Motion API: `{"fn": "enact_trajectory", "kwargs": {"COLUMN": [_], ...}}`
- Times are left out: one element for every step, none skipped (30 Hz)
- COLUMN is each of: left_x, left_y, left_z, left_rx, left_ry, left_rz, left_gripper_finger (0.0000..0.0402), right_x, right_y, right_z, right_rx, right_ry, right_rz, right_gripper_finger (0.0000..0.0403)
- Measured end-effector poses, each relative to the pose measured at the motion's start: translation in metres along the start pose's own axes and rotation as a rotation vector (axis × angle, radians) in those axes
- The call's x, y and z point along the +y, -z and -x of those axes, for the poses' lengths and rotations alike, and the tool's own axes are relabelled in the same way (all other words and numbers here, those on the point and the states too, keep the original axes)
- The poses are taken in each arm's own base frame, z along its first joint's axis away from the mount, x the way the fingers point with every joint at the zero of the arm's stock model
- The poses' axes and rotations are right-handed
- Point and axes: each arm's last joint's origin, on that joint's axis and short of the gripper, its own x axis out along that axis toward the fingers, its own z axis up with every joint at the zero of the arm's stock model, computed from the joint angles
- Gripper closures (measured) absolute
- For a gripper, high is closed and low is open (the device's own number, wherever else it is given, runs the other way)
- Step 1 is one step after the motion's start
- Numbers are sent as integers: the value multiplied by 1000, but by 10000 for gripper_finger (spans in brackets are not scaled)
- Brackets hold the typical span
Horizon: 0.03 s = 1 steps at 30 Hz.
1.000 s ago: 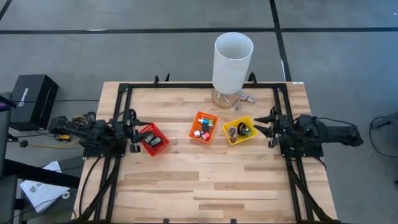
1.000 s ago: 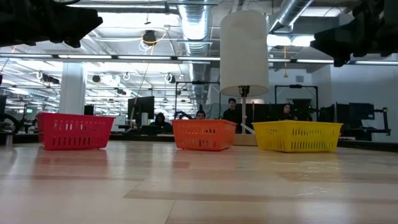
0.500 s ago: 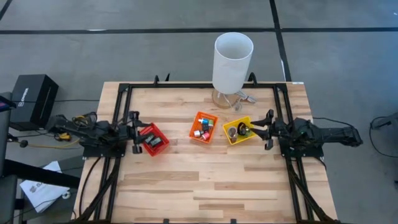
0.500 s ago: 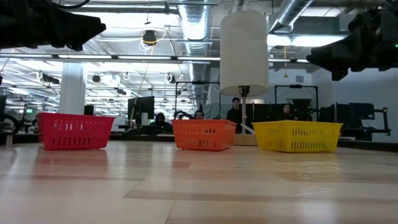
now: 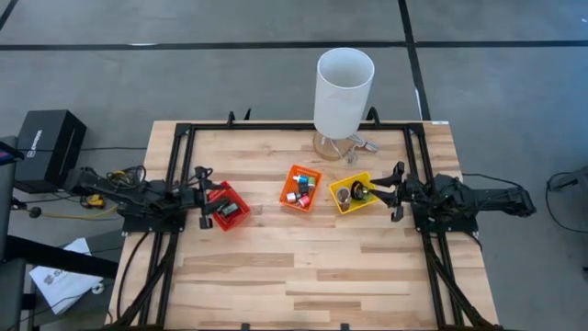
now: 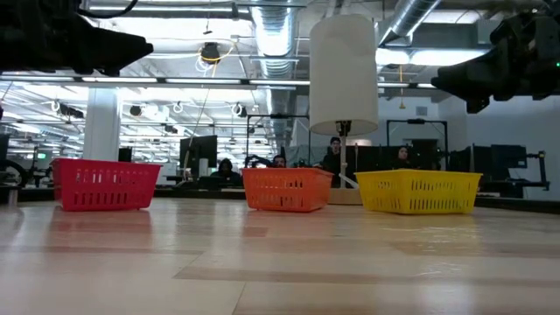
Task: Pick & Place Office items
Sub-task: Return to Home Position
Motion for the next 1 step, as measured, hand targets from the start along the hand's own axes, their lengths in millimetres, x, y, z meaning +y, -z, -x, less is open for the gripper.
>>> {"fn": "enact_trajectory", "kwargs": {"left_x": [0], "left_y": [0], "left_z": [0], "left_rx": [4], "left_ry": [2], "left_rz": [-2], "left_gripper_finger": [257], "right_x": [0], "right_y": [0], "right_z": [0], "right_rx": [0], "right_ry": [0], "right_rz": [0], "right_gripper_finger": [269]}}
